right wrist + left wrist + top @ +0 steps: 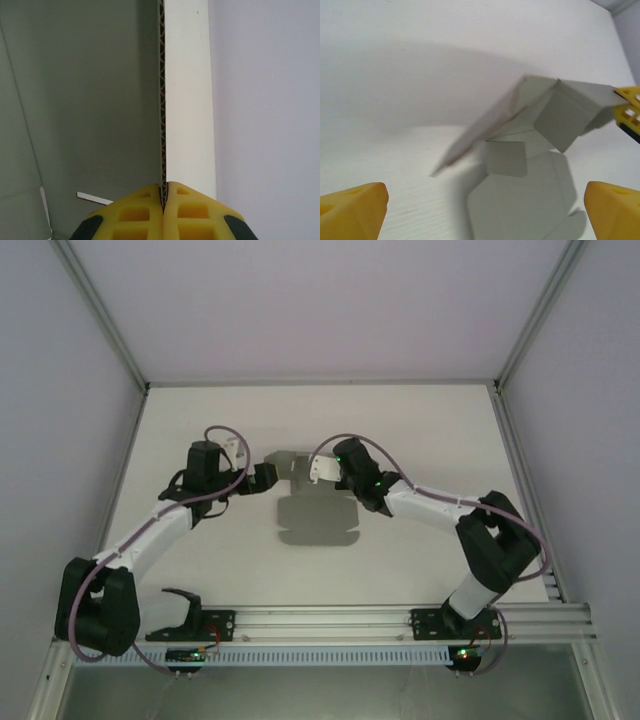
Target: Assemble paper box
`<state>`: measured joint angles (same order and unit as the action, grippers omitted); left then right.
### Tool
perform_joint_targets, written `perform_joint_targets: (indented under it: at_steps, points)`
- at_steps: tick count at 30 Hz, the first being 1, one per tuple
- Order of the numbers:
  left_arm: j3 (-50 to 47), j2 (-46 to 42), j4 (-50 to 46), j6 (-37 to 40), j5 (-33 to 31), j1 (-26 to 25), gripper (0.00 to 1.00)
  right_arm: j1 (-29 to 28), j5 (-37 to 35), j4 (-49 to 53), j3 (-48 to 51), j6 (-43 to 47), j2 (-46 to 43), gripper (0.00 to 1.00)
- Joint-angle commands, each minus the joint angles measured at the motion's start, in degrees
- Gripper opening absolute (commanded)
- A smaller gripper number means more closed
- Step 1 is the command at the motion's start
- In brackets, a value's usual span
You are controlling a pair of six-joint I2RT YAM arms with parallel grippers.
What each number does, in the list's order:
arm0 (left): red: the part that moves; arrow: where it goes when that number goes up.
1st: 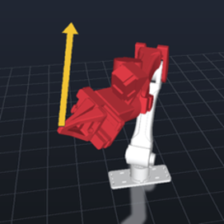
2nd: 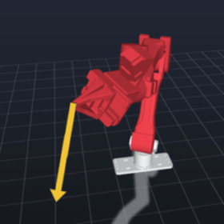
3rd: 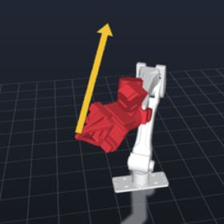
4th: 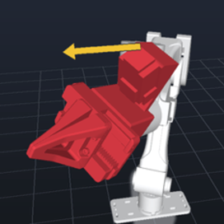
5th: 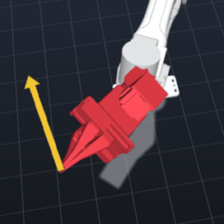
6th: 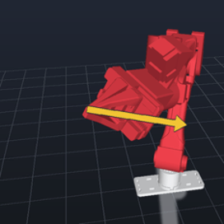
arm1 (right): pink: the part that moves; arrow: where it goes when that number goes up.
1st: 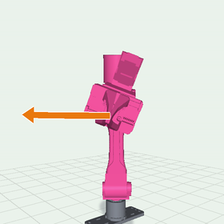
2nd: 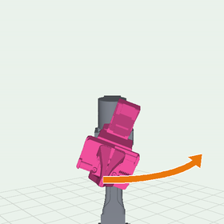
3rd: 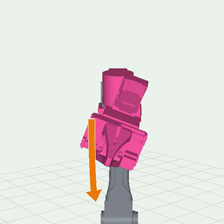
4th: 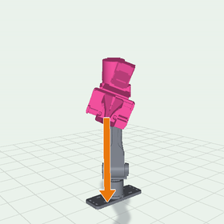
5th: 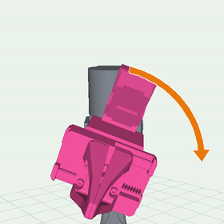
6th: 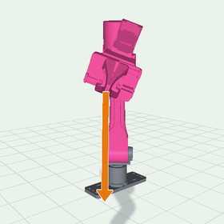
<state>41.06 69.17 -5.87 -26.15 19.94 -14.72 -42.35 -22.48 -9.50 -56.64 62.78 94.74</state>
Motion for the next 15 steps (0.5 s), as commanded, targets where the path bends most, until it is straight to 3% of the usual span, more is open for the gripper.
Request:
perform_joint_targets:
  at_steps: [1, 7, 15]
  points:
    - [0.25, -1.05, -4.21, -0.54, -3.44, 3.76, 1.0, -1.39, -5.68, -5.57, -2.27, 8.47, 2.57, 0.0]
    - [3.17, 3.17, -3.76, -2.28, -4.31, 9.53, 0.99, -2.64, -8.46, -11.43, -1.28, 11.7, 4.25, 0.0]
    - [9.79, 16.03, -1.52, -1.27, -5.94, 10.84, 1.0, -3.58, -11.88, -20.54, 1.75, 13.94, 5.85, 0.0]
